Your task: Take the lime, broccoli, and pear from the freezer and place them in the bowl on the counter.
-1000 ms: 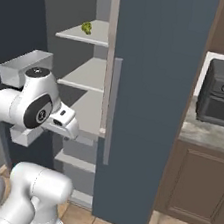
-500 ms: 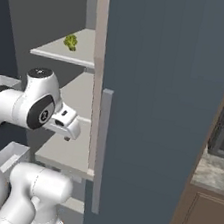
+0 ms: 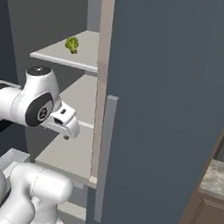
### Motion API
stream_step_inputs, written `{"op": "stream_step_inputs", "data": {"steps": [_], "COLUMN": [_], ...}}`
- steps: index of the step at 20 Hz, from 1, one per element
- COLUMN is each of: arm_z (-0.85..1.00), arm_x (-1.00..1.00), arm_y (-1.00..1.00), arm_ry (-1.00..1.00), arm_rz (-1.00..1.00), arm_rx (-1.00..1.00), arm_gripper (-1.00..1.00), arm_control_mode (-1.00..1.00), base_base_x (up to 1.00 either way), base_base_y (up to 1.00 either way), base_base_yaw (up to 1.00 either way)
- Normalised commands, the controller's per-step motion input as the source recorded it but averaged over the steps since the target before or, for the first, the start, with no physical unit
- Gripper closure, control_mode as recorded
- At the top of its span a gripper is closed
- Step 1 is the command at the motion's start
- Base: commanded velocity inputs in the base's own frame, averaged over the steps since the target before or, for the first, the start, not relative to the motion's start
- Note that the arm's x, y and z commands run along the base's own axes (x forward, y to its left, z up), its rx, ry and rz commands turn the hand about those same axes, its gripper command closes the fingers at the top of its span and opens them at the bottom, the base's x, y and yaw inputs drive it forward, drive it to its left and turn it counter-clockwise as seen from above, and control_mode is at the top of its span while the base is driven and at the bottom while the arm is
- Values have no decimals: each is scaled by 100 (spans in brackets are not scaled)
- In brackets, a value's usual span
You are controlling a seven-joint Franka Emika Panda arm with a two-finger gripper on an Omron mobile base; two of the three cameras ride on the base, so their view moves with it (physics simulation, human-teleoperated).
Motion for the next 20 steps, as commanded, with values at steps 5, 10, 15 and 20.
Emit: {"op": "stream_step_inputs", "data": {"steps": [5, 10, 15, 20], "arm_z": [0, 0, 0, 0], "arm_x": [0, 0, 0, 0], "arm_y": [0, 0, 0, 0], "arm_ry": [0, 0, 0, 0], "arm_rz": [0, 0, 0, 0], "arm_rx": [0, 0, 0, 0], "arm_gripper": [-100, -100, -100, -100], "arm_control_mode": [100, 100, 100, 100], "base_base_x": [7, 8, 40, 8], "base_base_y": [-24, -5, -11, -25], "base_base_yaw": [0, 0, 0, 0]}}
